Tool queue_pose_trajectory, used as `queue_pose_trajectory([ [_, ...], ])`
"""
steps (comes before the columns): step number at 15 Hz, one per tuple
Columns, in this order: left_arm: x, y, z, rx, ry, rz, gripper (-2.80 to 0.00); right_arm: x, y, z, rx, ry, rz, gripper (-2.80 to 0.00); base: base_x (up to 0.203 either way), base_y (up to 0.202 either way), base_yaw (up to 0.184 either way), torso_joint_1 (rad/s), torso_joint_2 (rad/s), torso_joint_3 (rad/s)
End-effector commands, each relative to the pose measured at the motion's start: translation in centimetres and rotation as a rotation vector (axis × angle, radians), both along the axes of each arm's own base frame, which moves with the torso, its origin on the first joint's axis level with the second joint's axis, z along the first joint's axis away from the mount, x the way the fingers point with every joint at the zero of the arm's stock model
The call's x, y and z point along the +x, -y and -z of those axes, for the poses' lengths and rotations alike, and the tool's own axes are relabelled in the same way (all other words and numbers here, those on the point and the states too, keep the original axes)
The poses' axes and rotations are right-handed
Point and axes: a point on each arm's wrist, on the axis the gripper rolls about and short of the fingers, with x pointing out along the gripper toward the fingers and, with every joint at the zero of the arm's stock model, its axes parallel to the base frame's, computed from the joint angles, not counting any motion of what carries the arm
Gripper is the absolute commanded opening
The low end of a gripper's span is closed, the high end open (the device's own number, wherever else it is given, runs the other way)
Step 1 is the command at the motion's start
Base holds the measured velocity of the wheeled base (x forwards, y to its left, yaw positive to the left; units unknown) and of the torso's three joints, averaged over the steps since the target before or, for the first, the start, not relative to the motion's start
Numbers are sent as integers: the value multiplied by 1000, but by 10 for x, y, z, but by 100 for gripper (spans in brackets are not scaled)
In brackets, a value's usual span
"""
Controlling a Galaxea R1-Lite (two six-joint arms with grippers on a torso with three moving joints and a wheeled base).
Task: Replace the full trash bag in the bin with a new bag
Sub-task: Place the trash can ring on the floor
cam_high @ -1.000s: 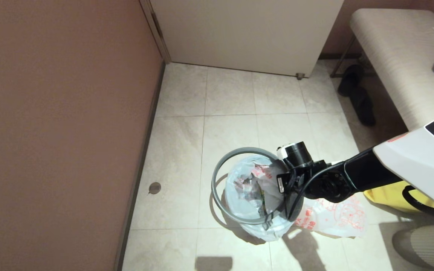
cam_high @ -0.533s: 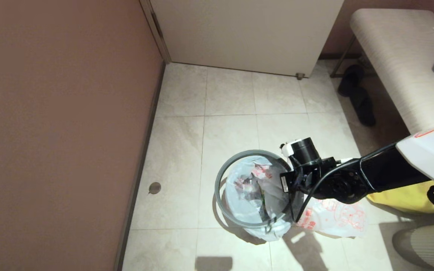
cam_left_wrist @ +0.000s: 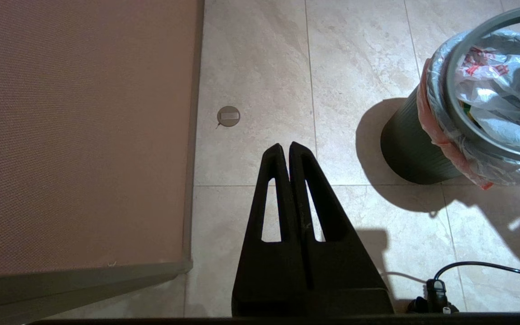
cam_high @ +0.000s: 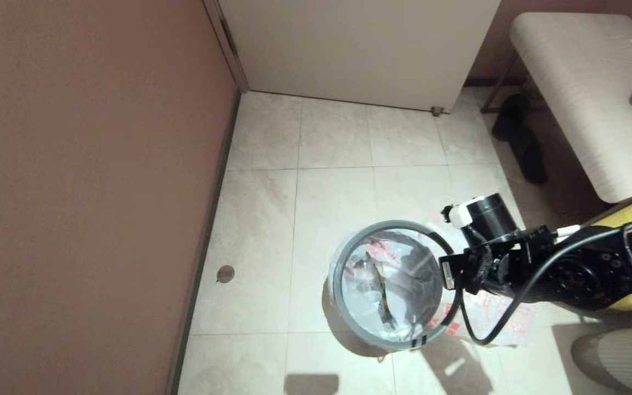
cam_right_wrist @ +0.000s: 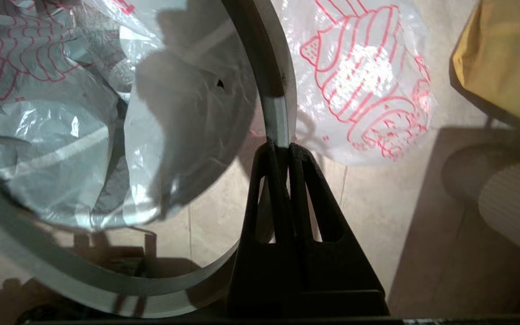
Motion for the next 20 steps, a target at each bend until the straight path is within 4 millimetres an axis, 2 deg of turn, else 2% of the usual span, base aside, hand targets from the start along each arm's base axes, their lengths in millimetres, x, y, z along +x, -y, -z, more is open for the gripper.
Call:
queue_pose_trajectory([
  [1, 0, 0, 0, -1, -1, -1, -280, -34, 20, -40, 58, 57, 24, -280, 0, 0, 0, 0, 0, 0],
  [8, 0, 0, 0, -1, -1, 0, -280, -123, 81, -86, 128, 25, 155, -280, 0, 0, 0, 0, 0, 0],
  [10, 0, 0, 0, -1, -1, 0, -280, -141, 106, -91, 123, 18, 243, -280, 0, 0, 0, 0, 0, 0],
  [12, 0, 0, 0, -1, -1, -2, -280, -157, 127, -88, 99, 2, 320, -280, 0, 0, 0, 0, 0, 0],
  [16, 0, 0, 0, -1, -1, -1, -280, -161, 158, -72, 28, -77, 468, -280, 0, 0, 0, 0, 0, 0],
  [20, 0, 0, 0, -1, -1, 0, -280, -139, 187, -49, 0, -245, 585, -280, 0, 0, 0, 0, 0, 0],
])
